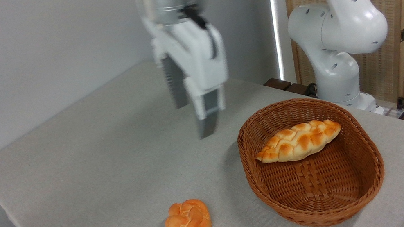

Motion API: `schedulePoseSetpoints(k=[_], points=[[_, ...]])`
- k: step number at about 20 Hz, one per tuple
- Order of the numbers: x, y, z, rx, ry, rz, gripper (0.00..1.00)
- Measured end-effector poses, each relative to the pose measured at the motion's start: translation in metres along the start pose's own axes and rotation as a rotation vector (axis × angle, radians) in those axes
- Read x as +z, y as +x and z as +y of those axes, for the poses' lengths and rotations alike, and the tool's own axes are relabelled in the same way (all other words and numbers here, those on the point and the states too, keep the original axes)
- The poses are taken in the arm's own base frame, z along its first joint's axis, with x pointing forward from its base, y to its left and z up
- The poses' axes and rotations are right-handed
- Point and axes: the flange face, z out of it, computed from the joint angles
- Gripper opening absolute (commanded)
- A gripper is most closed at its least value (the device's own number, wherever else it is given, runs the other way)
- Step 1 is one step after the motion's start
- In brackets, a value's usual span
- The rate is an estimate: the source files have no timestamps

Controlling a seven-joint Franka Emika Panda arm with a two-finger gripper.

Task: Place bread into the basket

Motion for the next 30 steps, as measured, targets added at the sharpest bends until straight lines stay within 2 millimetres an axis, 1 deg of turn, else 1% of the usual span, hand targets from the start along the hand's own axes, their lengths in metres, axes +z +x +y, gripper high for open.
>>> schedulePoseSetpoints(k=[1,3,4,6,8,10,13,15,19,22,27,30], points=[[0.002,0.015,-0.004,-0.023,0.004,-0.008,1.00],[0.005,0.035,-0.011,-0.060,0.008,-0.017,1.00],[0.005,0.040,-0.013,-0.078,0.011,-0.019,1.00],[0.006,0.045,-0.015,-0.108,0.003,-0.025,1.00],[0.004,0.047,-0.014,-0.128,-0.002,-0.028,1.00],[0.001,0.053,-0.010,-0.156,0.015,-0.049,1.00],[0.005,0.075,0.002,-0.197,0.062,-0.132,1.00],[0.006,0.084,0.007,-0.214,0.074,-0.146,1.00],[0.001,0.077,0.005,-0.236,0.094,-0.134,1.00],[0.002,0.073,0.005,-0.240,0.099,-0.132,1.00],[0.008,0.082,0.010,-0.241,0.096,-0.140,1.00],[0.012,0.087,0.013,-0.253,0.116,-0.175,1.00]])
